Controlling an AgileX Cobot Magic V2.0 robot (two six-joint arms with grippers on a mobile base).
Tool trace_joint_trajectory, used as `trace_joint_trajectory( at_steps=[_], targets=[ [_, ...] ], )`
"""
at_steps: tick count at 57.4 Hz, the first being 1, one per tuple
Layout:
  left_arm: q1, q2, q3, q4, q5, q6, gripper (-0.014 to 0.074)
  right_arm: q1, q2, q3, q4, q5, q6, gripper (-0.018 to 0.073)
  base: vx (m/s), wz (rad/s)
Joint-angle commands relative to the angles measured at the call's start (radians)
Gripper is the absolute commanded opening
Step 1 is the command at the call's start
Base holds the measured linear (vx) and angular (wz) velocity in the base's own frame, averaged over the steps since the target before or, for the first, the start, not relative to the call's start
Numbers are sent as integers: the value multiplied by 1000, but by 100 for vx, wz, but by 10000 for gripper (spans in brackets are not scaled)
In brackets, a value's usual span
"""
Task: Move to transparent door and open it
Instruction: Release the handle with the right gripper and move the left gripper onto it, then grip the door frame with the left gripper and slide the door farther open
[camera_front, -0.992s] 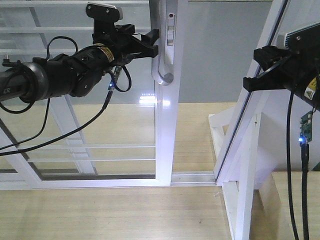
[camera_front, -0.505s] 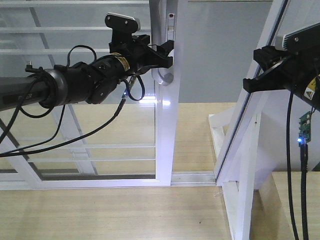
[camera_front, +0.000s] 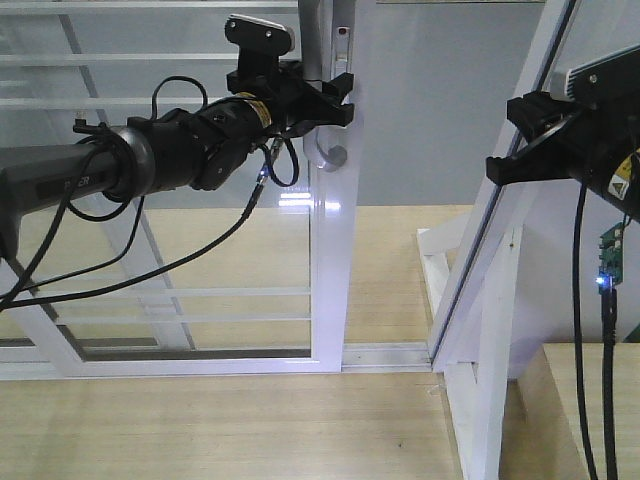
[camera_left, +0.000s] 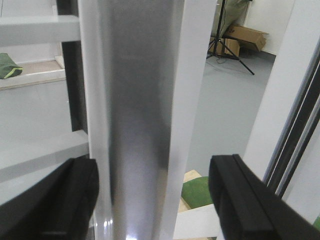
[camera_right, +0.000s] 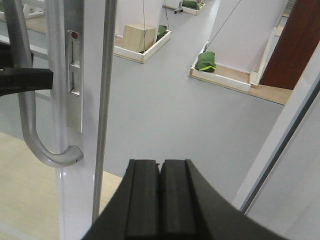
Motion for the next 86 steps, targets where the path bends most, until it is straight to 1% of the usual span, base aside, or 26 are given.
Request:
trace_joint_trajectory(
  at_steps=[1, 16, 26, 31, 35, 38, 42, 46, 51, 68, 76, 86],
  targets=[
    [-1, -61, -36, -17, -78, 4, 556, -7, -25, -28, 11, -67, -12, -6, 0, 0],
    [2, -41, -51, -20, -94, 4, 540, -7, -25, -28, 11, -67, -13, -6, 0, 0],
    [1, -20, -74, -17, -64, 2, 538, -7, -25, -28, 10, -67, -13, -6, 0, 0],
    [1, -20, -74, -17, -64, 2, 510, -7, -25, -28, 10, -67, -13, -6, 0, 0],
    [1, -20, -74, -17, -65, 2, 456, -7, -25, -28, 10, -67, -13, -6, 0, 0],
    [0, -20, -74, -17, -63, 2, 386, -7, -25, -28, 10, -67, -13, -6, 0, 0],
    [0, -20, -74, -17, -61, 2, 275, -7, -25, -28, 10, -67, -13, -6, 0, 0],
    [-1, -20, -74, -17, -59, 4, 134, -7, -25, -28, 10, -67, -13, -6, 0, 0],
    [-1, -24, -74, -17, -36, 4, -10, -7, -25, -28, 10, -67, -13, -6, 0, 0],
    [10, -50, -74, -16, 53, 4, -4, -7, -25, -28, 10, -67, -13, -6, 0, 0],
    [37, -72, -74, -16, 70, 2, -3, -7, -25, -28, 10, -67, -13, -6, 0, 0],
    [64, -101, -74, -16, 141, 2, -3, -7, -25, -28, 10, -67, -13, -6, 0, 0]
  ],
)
